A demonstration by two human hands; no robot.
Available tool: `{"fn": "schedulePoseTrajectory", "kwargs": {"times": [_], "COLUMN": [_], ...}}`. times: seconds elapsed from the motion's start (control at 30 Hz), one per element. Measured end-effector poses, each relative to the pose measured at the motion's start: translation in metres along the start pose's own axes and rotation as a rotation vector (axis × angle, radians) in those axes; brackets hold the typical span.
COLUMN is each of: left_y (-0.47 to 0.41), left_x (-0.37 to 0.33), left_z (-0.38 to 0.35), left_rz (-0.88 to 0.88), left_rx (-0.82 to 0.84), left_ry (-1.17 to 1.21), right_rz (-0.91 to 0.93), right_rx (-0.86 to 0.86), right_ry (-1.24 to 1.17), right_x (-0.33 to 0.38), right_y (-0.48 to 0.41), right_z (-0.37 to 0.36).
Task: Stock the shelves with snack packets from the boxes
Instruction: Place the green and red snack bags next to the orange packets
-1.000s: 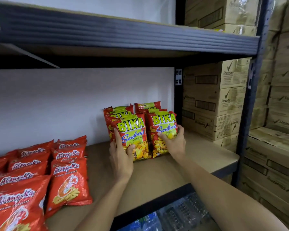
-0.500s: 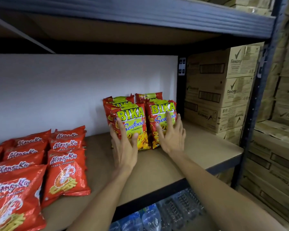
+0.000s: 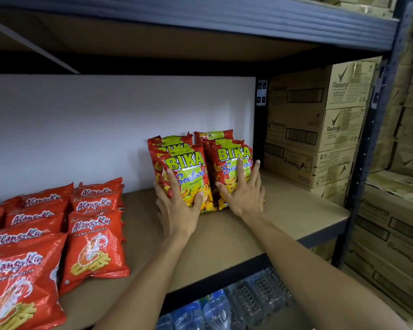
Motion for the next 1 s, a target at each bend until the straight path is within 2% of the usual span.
{"fn": "schedulePoseTrajectory", "kwargs": {"times": [0.1,0.67,1.0], "left_y": [-0.001,-0.002,0.002], "left_x": [0.001,0.005,-0.006], "left_z": [0.000,-0.005,0.016], "left_rz": [-0.009,0.013,-0.044], "left_rx": [0.001,0.051,-0.024], "left_ry": [-0.071,-0.064,-0.100], "right_rz": [-0.008,-0.028,0.001], "right_rx": [0.014,0.077,0.015], "right_ry": [0.000,-0.011,-0.030], "right_x": [-0.002,-0.009,0.003], "right_y": [-0.003,-0.005,0.006], "right_z": [-0.004,-0.011,0.016]}}
Point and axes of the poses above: each hand's wrist, its own y-axis away from the middle knuckle, its own z-axis out of the back of the hand, x = y × z, the point moved 7 cm from there along -y, towards the middle knuckle, and after that the axes turned 10 degrees about -x, right-handed, at the moved point
